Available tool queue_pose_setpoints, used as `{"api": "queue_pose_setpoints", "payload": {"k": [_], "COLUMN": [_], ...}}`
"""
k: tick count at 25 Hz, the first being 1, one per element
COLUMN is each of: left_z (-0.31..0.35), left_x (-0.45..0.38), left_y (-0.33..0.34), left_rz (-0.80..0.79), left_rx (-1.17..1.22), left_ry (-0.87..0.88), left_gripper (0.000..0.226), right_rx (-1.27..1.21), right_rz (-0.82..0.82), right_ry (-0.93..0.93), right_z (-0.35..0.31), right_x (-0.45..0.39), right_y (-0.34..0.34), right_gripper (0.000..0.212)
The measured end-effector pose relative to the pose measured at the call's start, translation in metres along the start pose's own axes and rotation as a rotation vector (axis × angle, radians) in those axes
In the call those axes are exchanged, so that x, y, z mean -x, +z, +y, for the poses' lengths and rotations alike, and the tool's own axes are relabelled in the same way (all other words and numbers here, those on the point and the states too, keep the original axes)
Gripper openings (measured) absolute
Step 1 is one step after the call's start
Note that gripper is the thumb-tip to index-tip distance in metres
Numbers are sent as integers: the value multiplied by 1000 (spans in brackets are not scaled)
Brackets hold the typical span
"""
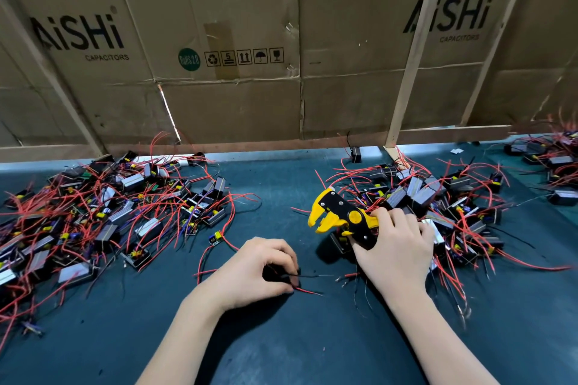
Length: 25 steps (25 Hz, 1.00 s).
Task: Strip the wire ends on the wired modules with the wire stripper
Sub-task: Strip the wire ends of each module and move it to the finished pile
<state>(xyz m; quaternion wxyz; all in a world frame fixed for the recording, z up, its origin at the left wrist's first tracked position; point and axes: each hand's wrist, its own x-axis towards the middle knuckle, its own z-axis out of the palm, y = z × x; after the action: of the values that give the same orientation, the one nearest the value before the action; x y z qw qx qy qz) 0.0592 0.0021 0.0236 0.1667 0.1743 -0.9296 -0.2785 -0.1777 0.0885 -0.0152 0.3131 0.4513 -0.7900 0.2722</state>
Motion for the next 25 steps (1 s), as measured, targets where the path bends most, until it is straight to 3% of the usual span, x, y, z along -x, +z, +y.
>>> {"api": "queue_pose_setpoints", "payload": {"k": [4,8,13,25], "left_z": [2,8,6,7], "left_x": [-1,-3,-10,-12], "left_y": [7,10,20,25], "left_rz": [46,223,420,455], "left_rx": [-156,200,387,389], "left_ry": [-1,-136,-265,-303], "left_gripper": [4,10,11,15], "right_rx": [1,-5,-3,-13], "right_rz": [-1,18,21,-74], "right_ry": [0,-4,-40,-48], "right_z": [-1,0,-2,-7], "right_x": [-1,-3,-3,-2], "right_y": [1,1,0,-5], "right_gripper": [51,47,48,49]}}
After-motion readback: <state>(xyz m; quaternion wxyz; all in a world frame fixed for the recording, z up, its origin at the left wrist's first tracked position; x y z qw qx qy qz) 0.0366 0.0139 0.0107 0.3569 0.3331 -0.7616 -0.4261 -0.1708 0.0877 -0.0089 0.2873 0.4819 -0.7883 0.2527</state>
